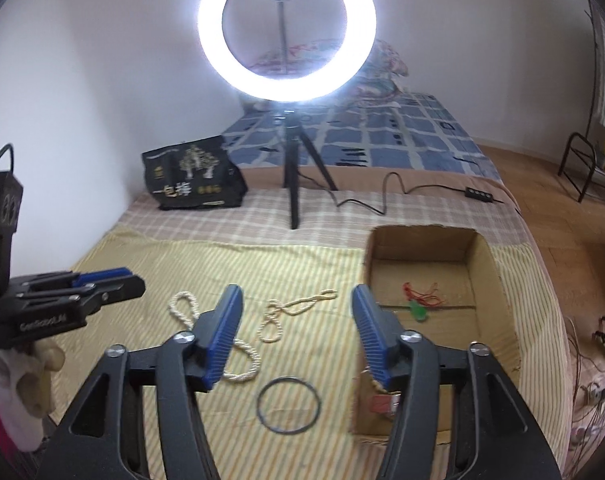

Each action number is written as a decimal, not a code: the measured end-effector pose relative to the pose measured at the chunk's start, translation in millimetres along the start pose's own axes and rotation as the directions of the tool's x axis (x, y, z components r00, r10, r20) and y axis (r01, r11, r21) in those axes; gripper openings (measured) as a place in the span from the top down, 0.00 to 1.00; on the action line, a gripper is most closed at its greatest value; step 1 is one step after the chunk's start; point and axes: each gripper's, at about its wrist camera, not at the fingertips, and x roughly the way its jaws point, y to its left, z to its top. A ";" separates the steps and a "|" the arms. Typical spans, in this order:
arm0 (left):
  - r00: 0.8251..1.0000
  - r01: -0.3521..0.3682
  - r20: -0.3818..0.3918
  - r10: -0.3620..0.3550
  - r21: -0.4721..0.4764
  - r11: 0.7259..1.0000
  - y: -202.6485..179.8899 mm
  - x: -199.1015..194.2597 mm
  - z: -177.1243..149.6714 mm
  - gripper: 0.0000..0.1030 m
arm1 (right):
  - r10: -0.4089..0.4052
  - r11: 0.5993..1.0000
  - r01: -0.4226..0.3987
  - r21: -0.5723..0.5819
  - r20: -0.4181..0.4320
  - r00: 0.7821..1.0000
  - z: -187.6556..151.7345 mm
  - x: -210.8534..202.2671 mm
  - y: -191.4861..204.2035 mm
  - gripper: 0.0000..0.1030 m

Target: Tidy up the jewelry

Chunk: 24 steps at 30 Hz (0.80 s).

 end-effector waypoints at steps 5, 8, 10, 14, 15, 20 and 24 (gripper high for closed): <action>1.000 -0.018 0.017 0.018 0.006 1.000 9.0 -8.0 -2.5 0.74 | 0.019 0.999 -0.019 -0.031 -0.003 1.000 -7.3 -1.2 20.5 0.38; 0.999 -0.030 0.030 0.030 0.016 0.999 11.0 -11.0 -3.5 0.62 | 0.017 0.999 -0.018 -0.048 -0.010 1.000 -13.6 -0.8 28.6 0.38; 0.998 -0.039 0.043 0.039 0.018 0.999 12.9 -13.0 -5.0 0.49 | 0.019 0.998 -0.020 -0.060 -0.016 1.000 -18.4 0.2 32.1 0.38; 0.997 -0.065 0.037 0.064 0.030 0.997 18.4 -11.0 -6.0 0.46 | 0.032 0.996 -0.035 -0.079 -0.034 0.999 -27.8 1.5 36.1 0.37; 0.997 -0.069 0.033 0.068 0.028 0.997 21.3 -9.5 -6.2 0.43 | 0.033 0.995 -0.037 -0.089 -0.037 0.999 -31.2 1.6 36.7 0.36; 0.998 -0.064 -0.005 0.064 -0.038 0.997 48.8 2.8 -5.5 0.41 | 0.037 0.990 -0.040 -0.137 -0.020 0.999 -49.1 -2.4 38.2 0.32; 0.996 -0.081 -0.056 0.076 -0.102 0.991 75.0 19.4 -5.2 0.41 | 0.041 0.981 -0.058 -0.187 -0.097 0.994 -67.9 7.3 40.6 0.32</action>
